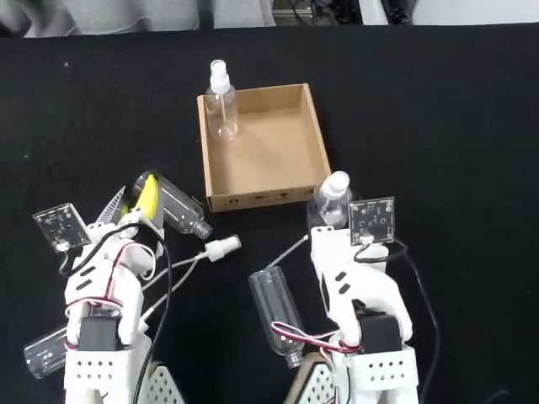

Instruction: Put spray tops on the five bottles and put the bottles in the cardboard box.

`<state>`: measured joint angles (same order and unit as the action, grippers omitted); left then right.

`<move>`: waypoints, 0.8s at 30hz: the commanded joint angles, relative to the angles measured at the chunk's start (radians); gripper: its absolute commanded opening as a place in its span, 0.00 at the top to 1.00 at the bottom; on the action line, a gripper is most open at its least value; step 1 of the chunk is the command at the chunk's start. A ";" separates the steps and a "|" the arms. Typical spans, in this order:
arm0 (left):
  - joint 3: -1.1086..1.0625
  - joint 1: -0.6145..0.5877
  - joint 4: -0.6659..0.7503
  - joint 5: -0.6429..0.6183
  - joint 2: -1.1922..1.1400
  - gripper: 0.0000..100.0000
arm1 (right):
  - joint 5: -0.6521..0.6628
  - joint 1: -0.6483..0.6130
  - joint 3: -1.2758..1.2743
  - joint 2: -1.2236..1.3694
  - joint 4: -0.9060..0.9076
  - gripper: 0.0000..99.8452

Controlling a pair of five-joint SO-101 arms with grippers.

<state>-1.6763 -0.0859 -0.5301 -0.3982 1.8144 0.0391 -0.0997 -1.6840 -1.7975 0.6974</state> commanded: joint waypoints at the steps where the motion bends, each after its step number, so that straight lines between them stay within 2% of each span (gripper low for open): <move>1: -0.024 -0.010 -0.006 0.009 0.000 0.85 | 0.003 0.020 0.010 -0.099 -0.083 0.90; 5: -0.024 -0.005 -0.008 0.009 0.000 0.86 | 0.057 0.018 0.013 -0.099 -0.144 0.90; 9: -0.024 -0.002 0.000 0.011 0.005 0.94 | 0.120 0.018 0.056 -0.099 -0.149 0.90; 17: -0.024 -0.002 0.002 0.011 0.000 0.94 | 0.141 0.018 0.231 -0.091 -0.149 0.90; 24: -0.024 -0.002 0.000 0.011 0.000 0.94 | 0.141 -0.087 0.440 -0.030 -0.034 0.90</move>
<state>-1.6763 -0.0859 -0.5332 -0.3982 1.8144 0.1695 -0.1243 -1.3909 -1.7975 0.6252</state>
